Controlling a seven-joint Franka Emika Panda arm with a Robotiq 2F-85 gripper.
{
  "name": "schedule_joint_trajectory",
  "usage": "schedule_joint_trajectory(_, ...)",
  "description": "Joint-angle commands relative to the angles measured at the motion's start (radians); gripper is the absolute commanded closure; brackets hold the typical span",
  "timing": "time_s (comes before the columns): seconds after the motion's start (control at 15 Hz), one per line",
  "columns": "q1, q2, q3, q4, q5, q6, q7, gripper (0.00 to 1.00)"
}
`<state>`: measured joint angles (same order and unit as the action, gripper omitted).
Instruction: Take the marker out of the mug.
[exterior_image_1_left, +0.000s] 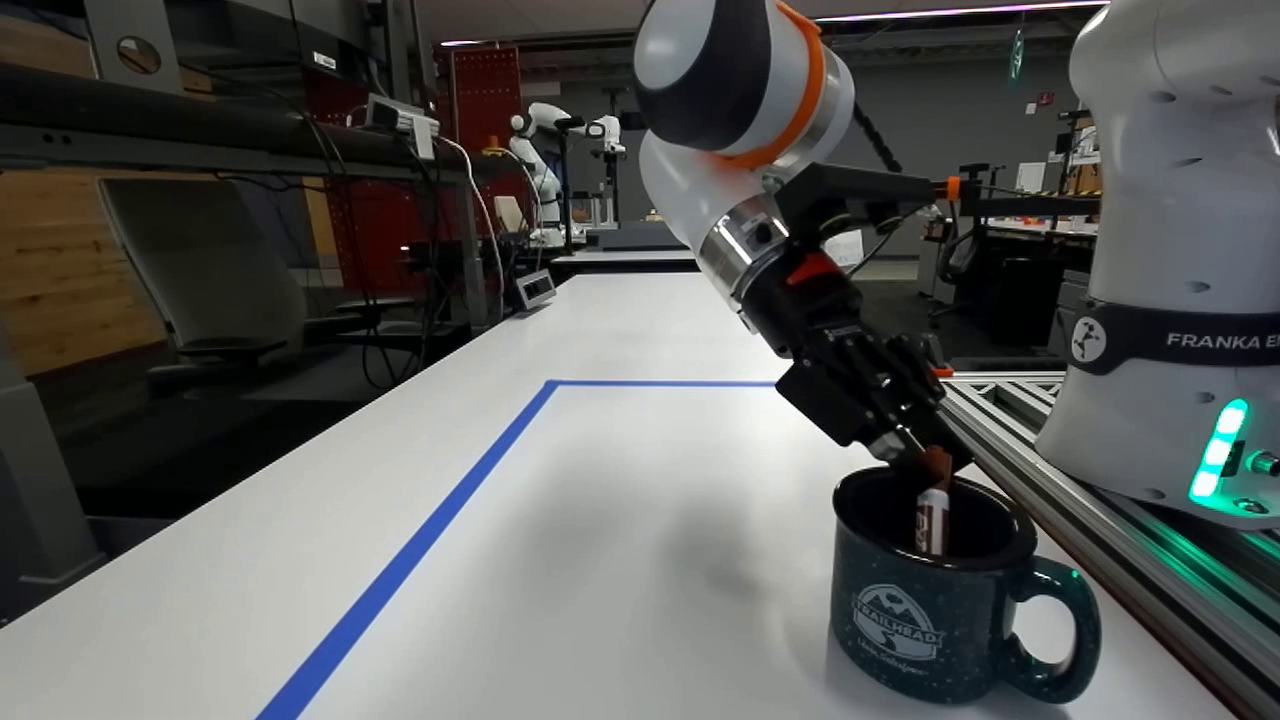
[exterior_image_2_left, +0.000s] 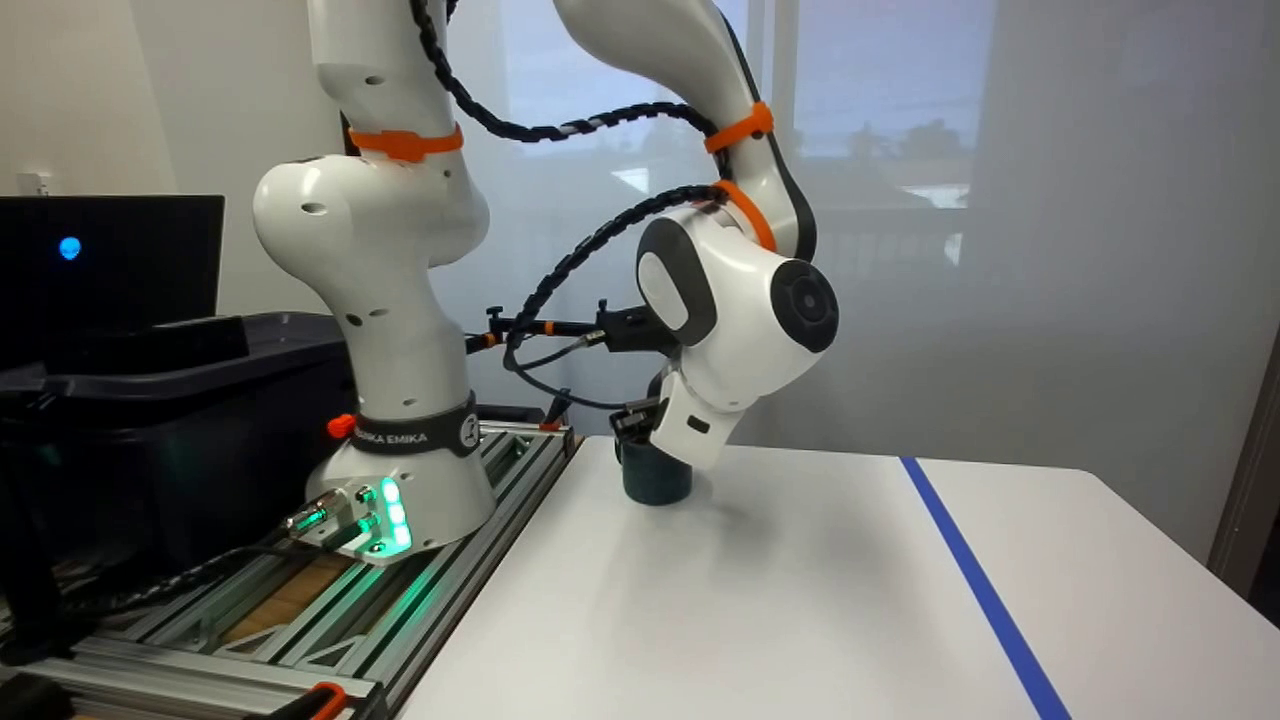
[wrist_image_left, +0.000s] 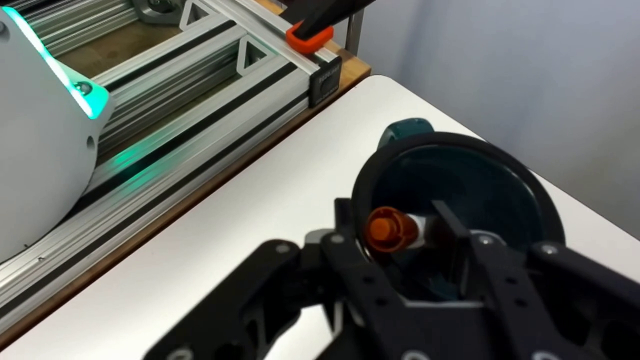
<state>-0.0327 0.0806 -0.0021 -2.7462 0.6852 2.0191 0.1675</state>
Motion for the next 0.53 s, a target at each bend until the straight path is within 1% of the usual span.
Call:
schedule_joint_trajectory(0.0, 0.005, -0.003, -0.007, 0.003, 0.019, 0.013, -0.022, 0.56)
schedule_joint_trajectory(0.13, 0.004, -0.004, -0.009, 0.005, 0.019, 0.016, -0.023, 0.54)
schedule_joint_trajectory(0.27, 0.002, -0.021, -0.011, -0.012, 0.024, 0.015, -0.028, 0.56)
schedule_joint_trajectory(0.33, 0.003, -0.023, -0.011, -0.014, 0.026, 0.014, -0.030, 0.72)
schedule_joint_trajectory(0.47, 0.003, -0.014, -0.011, -0.003, 0.026, 0.010, -0.032, 0.88)
